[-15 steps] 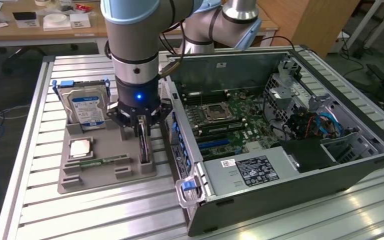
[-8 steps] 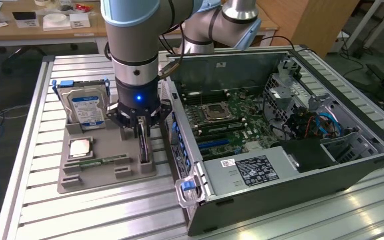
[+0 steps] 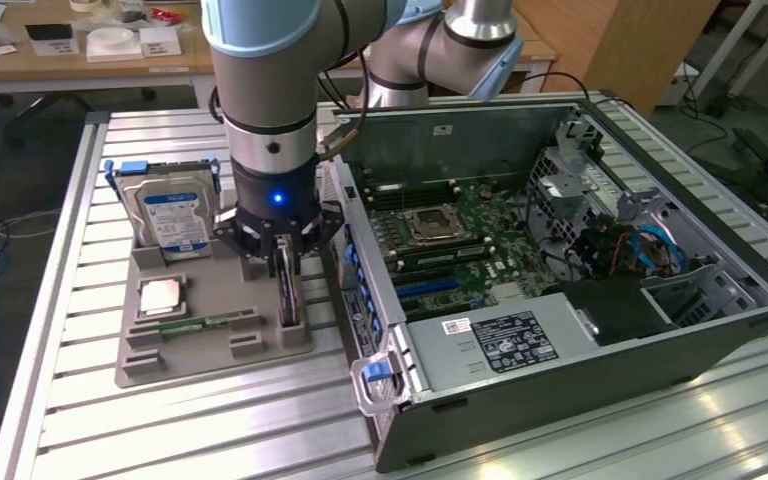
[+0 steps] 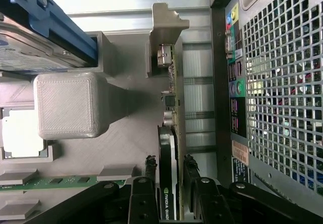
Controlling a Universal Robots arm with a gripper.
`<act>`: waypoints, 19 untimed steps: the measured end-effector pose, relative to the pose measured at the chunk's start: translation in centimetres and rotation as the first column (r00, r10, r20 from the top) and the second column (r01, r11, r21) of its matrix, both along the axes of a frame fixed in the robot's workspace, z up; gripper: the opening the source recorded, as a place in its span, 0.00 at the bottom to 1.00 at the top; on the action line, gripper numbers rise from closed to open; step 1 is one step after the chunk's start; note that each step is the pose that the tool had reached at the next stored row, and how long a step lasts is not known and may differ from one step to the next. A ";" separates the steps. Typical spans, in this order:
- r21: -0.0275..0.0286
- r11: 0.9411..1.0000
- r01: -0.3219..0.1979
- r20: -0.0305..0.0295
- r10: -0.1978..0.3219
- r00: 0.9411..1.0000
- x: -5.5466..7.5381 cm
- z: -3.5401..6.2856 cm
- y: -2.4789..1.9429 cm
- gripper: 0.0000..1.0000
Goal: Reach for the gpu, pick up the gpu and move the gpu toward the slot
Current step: 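Reach for the gpu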
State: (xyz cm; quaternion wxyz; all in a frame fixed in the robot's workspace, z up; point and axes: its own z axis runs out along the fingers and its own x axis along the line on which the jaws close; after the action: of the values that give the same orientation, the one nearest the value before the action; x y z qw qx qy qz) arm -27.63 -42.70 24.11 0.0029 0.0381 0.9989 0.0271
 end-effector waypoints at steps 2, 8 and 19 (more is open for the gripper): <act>0.000 1.000 0.000 0.000 0.000 1.000 0.0 -0.14 0.00 0.36; 0.000 1.000 0.000 0.000 0.000 1.000 -0.1 -0.20 0.01 0.36; 0.001 1.000 0.000 0.000 0.000 1.000 -0.1 -0.66 0.26 0.36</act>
State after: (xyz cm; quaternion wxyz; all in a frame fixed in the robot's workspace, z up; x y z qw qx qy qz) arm -27.73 -42.44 23.45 0.0030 0.0382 0.9989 0.0276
